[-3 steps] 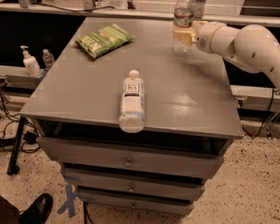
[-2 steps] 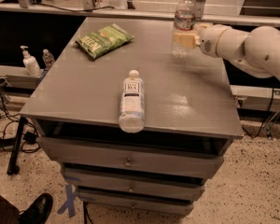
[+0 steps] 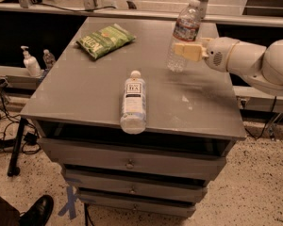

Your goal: Move water bottle near blue plastic bottle

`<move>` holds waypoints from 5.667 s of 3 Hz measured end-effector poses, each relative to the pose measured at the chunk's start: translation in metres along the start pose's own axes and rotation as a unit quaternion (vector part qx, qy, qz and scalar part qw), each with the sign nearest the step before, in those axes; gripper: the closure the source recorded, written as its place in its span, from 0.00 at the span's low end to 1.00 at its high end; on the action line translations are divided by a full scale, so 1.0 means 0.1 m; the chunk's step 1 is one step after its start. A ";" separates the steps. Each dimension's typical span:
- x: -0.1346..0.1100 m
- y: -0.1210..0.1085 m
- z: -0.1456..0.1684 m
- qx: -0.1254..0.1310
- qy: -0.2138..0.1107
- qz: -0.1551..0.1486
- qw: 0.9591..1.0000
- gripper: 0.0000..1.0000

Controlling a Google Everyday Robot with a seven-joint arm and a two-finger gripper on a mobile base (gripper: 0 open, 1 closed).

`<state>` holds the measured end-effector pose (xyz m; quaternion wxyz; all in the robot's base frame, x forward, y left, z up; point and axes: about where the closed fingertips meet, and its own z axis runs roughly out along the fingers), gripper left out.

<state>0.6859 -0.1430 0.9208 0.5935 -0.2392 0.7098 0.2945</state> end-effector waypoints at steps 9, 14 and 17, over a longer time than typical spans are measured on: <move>0.49 1.53 -0.32 -0.110 0.000 -0.069 0.992 0.00; 0.34 0.62 -0.74 -0.009 -0.009 -0.108 0.994 0.00; -0.61 -0.48 -1.51 0.127 -0.042 -0.202 0.970 0.00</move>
Offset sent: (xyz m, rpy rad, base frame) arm -0.1037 0.0349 -0.0078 0.1279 0.0337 0.1436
